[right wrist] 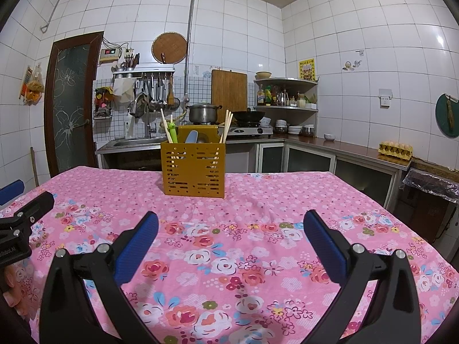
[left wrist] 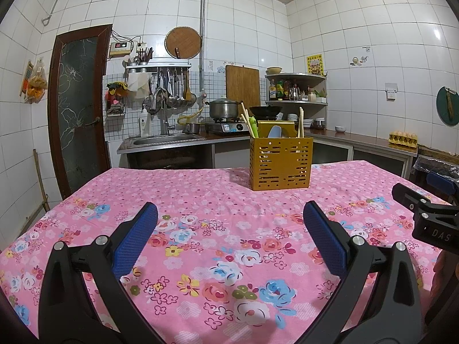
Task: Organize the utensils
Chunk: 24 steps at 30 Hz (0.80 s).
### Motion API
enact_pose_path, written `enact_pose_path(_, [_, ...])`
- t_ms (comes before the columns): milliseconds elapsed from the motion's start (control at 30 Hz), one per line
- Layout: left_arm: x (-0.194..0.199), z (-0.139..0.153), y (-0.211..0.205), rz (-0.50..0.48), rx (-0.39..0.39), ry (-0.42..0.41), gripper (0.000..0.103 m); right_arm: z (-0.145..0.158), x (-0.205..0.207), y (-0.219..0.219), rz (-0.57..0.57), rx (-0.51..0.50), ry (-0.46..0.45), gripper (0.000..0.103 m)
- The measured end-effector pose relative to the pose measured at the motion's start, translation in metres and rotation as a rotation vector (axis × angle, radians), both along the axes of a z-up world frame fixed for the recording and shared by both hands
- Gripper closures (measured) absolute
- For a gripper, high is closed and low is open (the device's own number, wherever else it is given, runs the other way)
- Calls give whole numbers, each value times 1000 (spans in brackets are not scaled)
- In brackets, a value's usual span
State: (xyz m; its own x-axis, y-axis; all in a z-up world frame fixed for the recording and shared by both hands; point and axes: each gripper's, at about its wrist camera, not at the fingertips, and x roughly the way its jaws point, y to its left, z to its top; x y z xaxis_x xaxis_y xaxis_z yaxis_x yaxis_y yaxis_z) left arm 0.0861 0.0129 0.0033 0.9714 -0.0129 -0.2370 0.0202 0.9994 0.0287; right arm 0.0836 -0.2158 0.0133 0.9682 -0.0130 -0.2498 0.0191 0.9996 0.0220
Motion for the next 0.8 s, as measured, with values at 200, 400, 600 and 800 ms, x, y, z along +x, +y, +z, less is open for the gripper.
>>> enact_pose_path(200, [0,0,0,0,1,-1,5,0,0,0,0,-2,0,4])
enact_pose_path(400, [0,0,-1,-1,0,-1,5,-1,1,1,1,-3,1,4])
enact_pose_path(600, [0,0,-1,0,0,-1,5,-1,1,0,1,-4,1,4])
enact_pose_path(800, [0,0,-1,0,0,-1,5,-1,1,2,2,-4,1,4])
